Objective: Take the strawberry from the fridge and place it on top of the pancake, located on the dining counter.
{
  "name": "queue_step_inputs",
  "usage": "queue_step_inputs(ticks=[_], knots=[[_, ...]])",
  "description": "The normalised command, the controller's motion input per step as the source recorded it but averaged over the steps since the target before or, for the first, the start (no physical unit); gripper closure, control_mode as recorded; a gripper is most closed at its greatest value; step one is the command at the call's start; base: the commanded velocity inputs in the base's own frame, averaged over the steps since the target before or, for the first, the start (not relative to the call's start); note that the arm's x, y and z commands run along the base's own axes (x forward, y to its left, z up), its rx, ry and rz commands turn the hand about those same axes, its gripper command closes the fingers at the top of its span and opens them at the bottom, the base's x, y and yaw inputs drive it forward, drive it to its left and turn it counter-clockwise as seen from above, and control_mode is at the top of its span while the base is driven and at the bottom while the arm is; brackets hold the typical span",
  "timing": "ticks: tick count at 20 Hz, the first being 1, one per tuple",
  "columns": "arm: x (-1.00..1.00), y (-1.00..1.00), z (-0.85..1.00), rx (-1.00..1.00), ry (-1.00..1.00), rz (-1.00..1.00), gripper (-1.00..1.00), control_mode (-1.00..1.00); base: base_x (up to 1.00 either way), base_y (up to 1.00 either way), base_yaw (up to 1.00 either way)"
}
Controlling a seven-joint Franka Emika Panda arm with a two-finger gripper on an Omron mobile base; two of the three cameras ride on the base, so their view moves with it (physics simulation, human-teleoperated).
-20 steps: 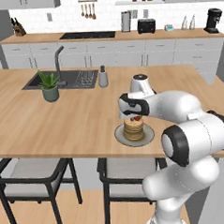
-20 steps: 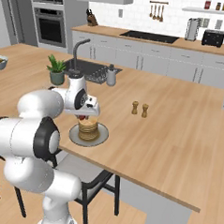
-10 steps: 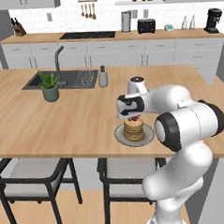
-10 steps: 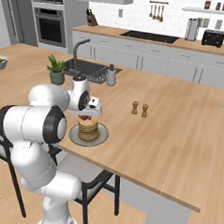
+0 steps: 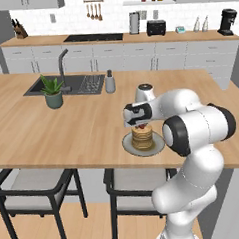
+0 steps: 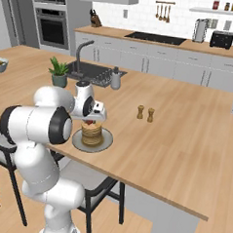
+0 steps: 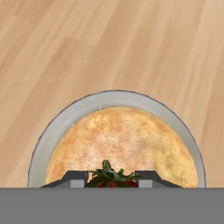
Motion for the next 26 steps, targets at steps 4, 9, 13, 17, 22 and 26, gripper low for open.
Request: queue_step_inputs(ticks=[4, 9, 13, 17, 22, 26], knots=[[0.0, 0.0, -0.21, 0.0, -0.08, 0.0, 1.0, -1.0, 0.0, 0.0, 0.0], [-0.02, 0.0, -0.25, 0.0, -0.06, 0.0, 1.0, -1.0, 0.0, 0.0, 0.0], [-0.31, -0.08, -0.25, 0.0, -0.1, 0.0, -1.0, -1.0, 0.0, 0.0, 0.0], [-0.21, -0.1, -0.04, 0.0, -0.13, 0.0, -1.0, -1.0, 0.0, 0.0, 0.0], [-0.05, 0.0, -0.01, 0.0, -0.05, 0.0, -1.0, -1.0, 0.0, 0.0, 0.0], [-0.05, 0.0, 0.03, 0.0, -0.02, 0.0, -1.0, -1.0, 0.0, 0.0, 0.0]])
